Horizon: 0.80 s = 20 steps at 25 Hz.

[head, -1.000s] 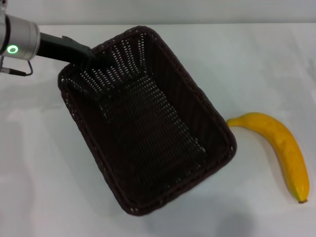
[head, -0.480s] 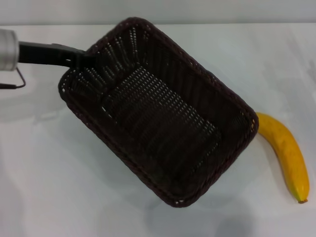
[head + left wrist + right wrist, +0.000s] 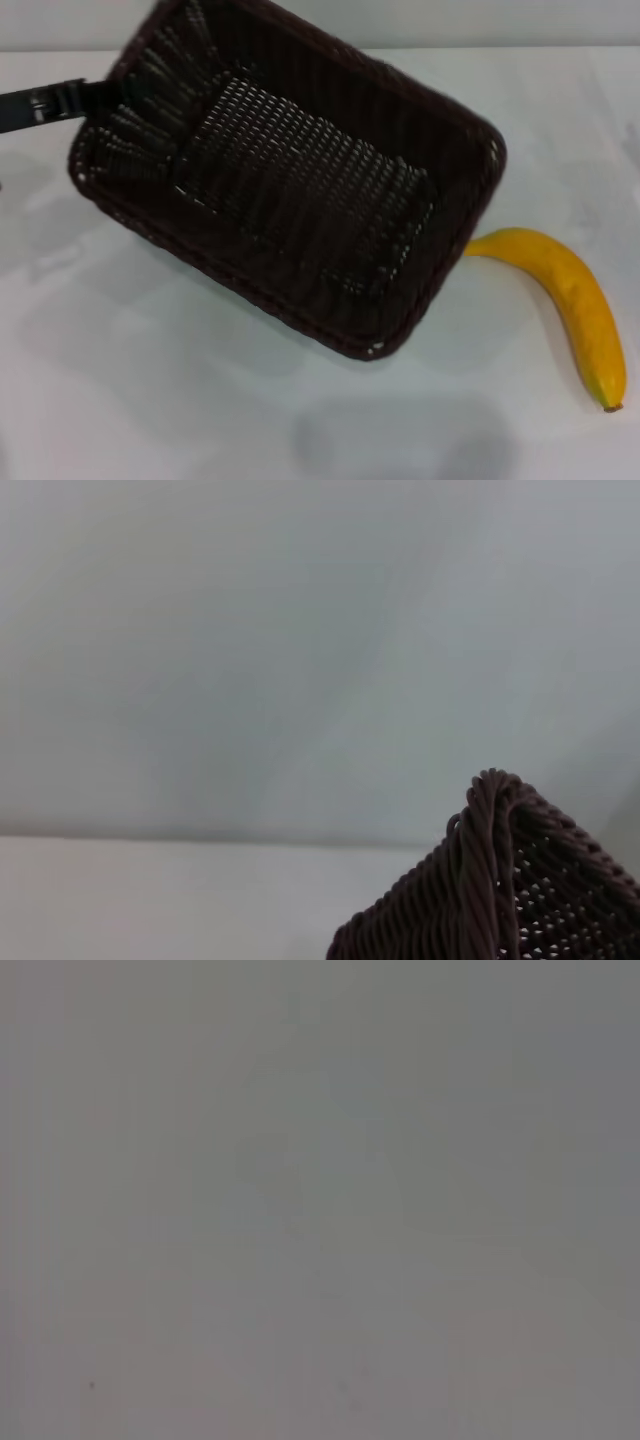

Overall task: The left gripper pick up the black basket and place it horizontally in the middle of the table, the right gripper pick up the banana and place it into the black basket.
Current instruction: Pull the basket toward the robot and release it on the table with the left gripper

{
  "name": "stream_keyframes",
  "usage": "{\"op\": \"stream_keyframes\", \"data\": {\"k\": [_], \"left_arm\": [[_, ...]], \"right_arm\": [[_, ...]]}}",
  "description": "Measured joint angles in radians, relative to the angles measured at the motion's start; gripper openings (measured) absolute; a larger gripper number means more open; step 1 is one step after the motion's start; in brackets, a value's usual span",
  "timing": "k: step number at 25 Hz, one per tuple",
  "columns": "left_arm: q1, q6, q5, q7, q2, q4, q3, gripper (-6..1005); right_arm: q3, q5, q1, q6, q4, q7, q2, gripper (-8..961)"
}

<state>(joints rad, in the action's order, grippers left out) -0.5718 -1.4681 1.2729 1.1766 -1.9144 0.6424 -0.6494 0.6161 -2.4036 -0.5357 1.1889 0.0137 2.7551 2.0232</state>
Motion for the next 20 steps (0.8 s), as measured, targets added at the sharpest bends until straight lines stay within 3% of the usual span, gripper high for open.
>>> {"op": "stream_keyframes", "data": {"k": [4,5,10,20], "left_arm": [[0.039,0.001,0.07,-0.001,0.001,-0.015,0.002,200],[0.067,0.008,0.157,-0.008,0.003,-0.071,0.003,201],[0.101,0.053,0.26,-0.016,-0.002,-0.165,0.004,211],[0.114,0.202,0.282,-0.019,-0.086,-0.247,0.001,231]], "right_arm": [[-0.003,0.0,-0.001,0.0,0.001,0.0,-0.001,860],[-0.003,0.0,0.0,0.001,0.002,0.0,-0.001,860],[0.001,0.0,0.001,0.015,0.004,0.0,-0.001,860],[0.005,-0.001,-0.009,0.017,0.016,0.005,-0.003,859]]}}
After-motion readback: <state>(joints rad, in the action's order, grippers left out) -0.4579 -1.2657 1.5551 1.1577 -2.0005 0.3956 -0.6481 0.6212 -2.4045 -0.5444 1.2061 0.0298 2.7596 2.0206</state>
